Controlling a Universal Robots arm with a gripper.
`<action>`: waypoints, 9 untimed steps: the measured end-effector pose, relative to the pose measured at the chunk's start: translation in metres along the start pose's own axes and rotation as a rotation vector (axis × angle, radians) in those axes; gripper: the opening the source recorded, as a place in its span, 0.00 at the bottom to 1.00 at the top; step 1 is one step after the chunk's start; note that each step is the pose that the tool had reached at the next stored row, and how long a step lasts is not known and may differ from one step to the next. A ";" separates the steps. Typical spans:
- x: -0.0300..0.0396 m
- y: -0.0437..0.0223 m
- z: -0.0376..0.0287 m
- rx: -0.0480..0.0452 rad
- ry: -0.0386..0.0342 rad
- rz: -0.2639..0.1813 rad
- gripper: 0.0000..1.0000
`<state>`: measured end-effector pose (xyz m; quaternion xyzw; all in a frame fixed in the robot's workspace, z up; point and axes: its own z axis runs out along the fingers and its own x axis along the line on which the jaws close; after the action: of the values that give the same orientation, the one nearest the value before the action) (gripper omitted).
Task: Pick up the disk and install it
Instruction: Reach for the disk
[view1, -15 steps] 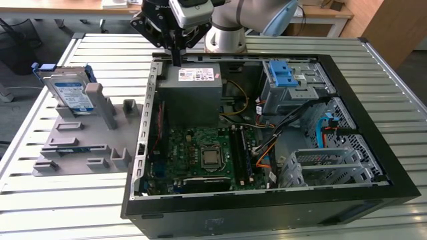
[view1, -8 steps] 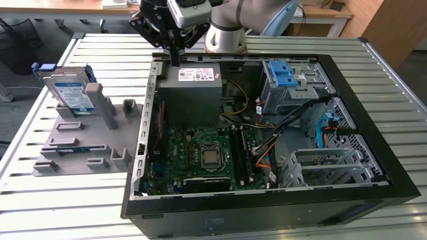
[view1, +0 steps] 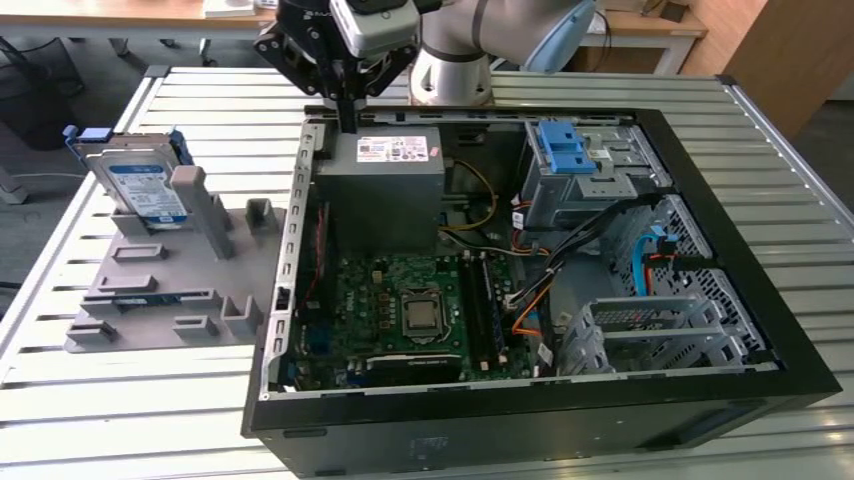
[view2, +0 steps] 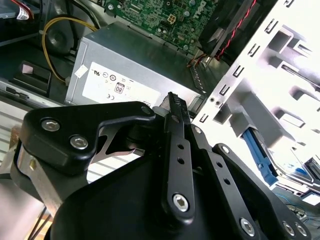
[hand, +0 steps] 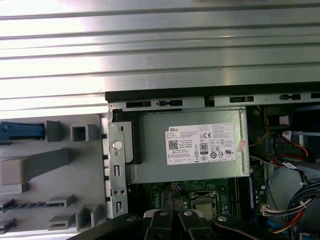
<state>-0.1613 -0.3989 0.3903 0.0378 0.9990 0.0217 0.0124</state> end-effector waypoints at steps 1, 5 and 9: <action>0.0004 0.0000 0.0000 0.0000 0.0000 0.000 0.11; 0.0011 -0.0001 0.0000 0.0000 0.0000 0.000 0.11; 0.0022 -0.0002 0.0000 0.0000 0.0000 0.000 0.11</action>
<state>-0.1635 -0.3989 0.3902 0.0379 0.9990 0.0217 0.0124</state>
